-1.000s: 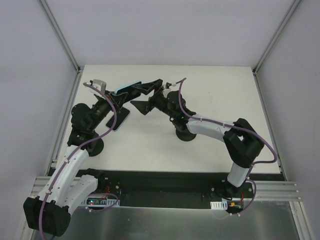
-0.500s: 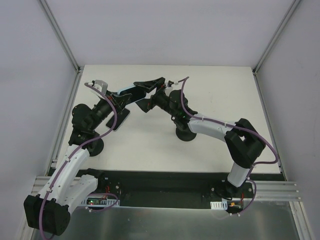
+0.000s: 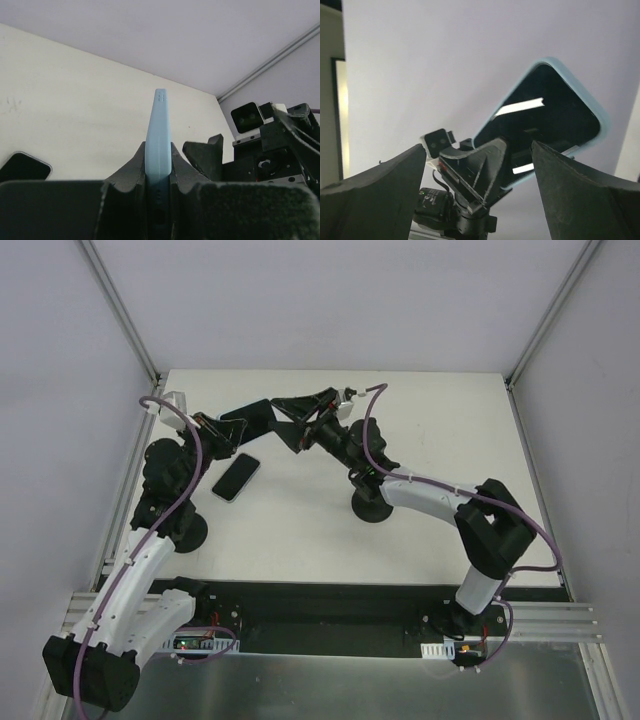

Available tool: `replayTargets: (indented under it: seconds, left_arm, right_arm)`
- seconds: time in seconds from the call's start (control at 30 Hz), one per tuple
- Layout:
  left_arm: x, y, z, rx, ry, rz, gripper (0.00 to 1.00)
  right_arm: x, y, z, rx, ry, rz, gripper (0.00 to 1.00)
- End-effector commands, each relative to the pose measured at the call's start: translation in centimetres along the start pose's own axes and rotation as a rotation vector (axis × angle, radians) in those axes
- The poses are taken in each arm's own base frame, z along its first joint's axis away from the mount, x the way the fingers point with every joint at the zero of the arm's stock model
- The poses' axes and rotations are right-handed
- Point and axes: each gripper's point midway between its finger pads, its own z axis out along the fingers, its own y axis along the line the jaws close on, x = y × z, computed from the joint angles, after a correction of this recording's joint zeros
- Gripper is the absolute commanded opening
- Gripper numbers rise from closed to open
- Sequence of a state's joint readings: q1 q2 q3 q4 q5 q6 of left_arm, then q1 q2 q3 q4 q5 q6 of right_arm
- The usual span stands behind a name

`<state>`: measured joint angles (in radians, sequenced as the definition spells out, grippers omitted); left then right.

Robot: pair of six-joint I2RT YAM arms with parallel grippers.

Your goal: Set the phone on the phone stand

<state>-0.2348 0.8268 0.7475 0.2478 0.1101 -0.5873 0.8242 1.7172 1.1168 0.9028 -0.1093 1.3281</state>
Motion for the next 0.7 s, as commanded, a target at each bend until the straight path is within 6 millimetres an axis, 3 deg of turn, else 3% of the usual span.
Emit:
replayTargets:
  seconds: [0.0, 0.03, 0.13, 0.17, 0.23, 0.27, 0.37, 0.53, 0.57, 0.67]
  left_arm:
    - [-4.2, -4.0, -0.7, 0.084, -0.087, -0.19, 0.0]
    - [-4.0, -4.1, -1.1, 0.097, -0.092, -0.207, 0.0]
    - [-5.2, -3.5, -2.1, 0.088, -0.198, -0.251, 0.0]
    - [-5.6, -3.2, -2.5, 0.077, -0.229, -0.259, 0.0]
    - [-7.0, -2.5, -3.4, 0.052, -0.323, -0.262, 0.0]
    - [-7.5, -2.3, -3.6, 0.044, -0.348, -0.263, 0.0]
    - [-8.7, -2.3, -4.2, 0.034, -0.401, -0.281, 0.0]
    - [-8.0, -3.7, -3.7, 0.1, -0.339, -0.369, 0.0]
    - [-7.8, -3.9, -3.7, 0.109, -0.328, -0.379, 0.0]
    - [-7.1, -4.4, -3.5, 0.145, -0.29, -0.434, 0.0]
  right_arm:
    - [0.0, 6.8, 0.6, -0.279, 0.017, -0.027, 0.84]
    - [0.2, 6.7, 0.7, -0.28, 0.028, -0.016, 0.77]
    - [0.4, 5.8, 0.7, -0.25, 0.032, 0.008, 0.77]
    - [0.5, 6.5, 0.2, -0.252, 0.026, -0.004, 0.83]
    - [0.2, 5.0, -0.2, -0.182, -0.007, -0.058, 0.89]
    - [0.2, 5.8, -0.7, -0.179, -0.015, -0.072, 0.93]
    - [-0.1, 5.1, -0.9, -0.145, -0.035, -0.09, 0.94]
    - [1.0, 4.9, 0.1, -0.161, 0.031, -0.036, 0.81]
    - [1.3, 6.0, 0.4, -0.186, 0.049, -0.033, 0.8]
    - [1.9, 6.6, 0.6, -0.219, 0.081, -0.022, 0.73]
